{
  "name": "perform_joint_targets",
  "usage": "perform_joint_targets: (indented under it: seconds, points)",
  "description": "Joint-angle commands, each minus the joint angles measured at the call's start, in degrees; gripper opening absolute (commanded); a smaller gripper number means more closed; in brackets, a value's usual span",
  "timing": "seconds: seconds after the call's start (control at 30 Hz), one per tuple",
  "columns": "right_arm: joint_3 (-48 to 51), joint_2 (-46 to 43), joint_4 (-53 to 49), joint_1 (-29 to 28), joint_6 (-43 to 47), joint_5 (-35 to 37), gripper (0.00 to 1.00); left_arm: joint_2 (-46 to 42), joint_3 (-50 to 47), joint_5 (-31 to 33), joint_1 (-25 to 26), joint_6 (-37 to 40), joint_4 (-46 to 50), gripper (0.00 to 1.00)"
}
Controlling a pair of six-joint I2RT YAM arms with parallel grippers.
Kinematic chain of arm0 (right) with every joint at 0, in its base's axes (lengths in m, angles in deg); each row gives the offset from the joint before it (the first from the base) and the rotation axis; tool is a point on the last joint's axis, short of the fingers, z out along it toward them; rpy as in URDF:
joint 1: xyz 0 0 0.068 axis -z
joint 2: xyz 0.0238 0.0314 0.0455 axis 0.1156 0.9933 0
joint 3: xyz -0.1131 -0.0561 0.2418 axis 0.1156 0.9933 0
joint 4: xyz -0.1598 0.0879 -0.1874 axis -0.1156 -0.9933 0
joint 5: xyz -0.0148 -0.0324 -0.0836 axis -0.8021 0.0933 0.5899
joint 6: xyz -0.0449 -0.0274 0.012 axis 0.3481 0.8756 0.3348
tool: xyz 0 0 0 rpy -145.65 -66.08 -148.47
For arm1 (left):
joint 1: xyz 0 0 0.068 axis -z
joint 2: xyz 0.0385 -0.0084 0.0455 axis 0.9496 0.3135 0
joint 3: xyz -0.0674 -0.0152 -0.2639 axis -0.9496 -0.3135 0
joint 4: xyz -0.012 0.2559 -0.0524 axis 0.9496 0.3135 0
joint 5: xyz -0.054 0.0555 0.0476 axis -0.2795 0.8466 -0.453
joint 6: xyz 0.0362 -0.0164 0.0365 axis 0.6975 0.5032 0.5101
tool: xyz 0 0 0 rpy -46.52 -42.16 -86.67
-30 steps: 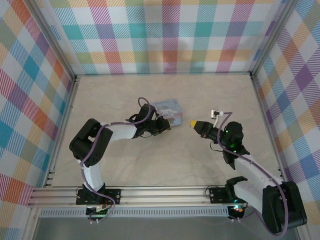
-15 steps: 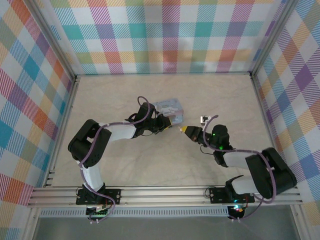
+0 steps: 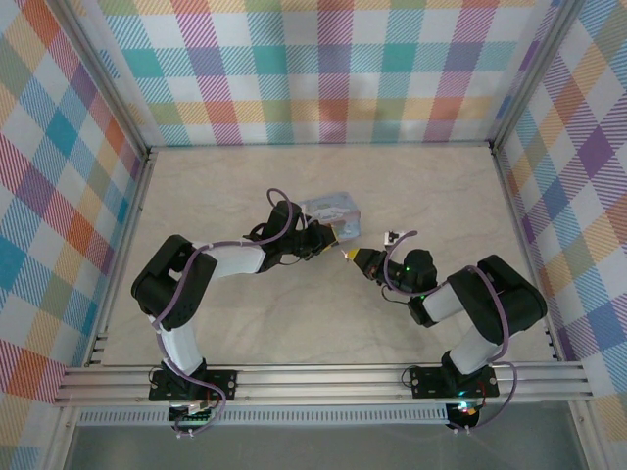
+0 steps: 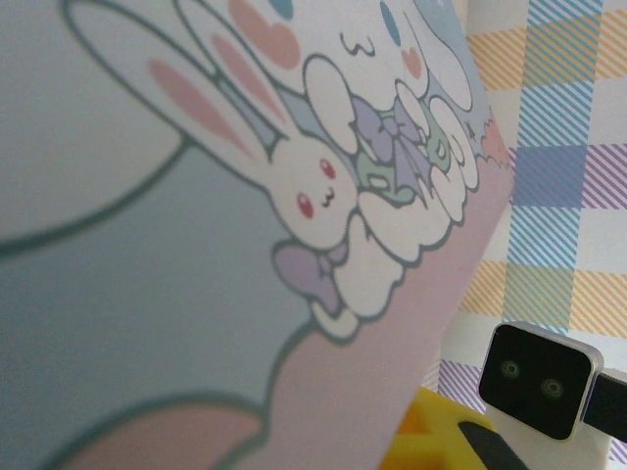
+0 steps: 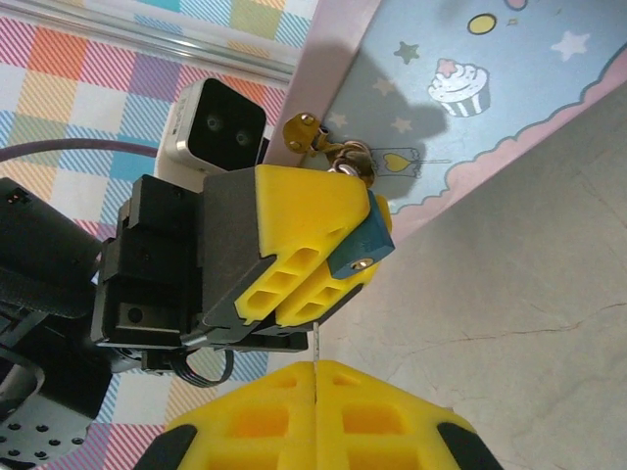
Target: Unlock a padlock with a key
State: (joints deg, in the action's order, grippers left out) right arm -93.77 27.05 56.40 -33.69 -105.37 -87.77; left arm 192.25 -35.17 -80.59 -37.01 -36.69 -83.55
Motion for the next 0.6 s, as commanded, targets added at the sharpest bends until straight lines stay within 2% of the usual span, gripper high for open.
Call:
perform_joint_targets:
  seconds: [0.0,0.57]
  points:
    - [-0.8,1.0,4.6,-0.6,-1.5,1.6,0.0,-1.3,-0.4,-0.8,-0.4,-1.3,-4.4,0.1]
    - [-4.3,5.4,4.6,-1.4,-3.0,2.7,0.0,-0.8,-1.8,-1.1,-0.4,-3.4,-8.4,0.11]
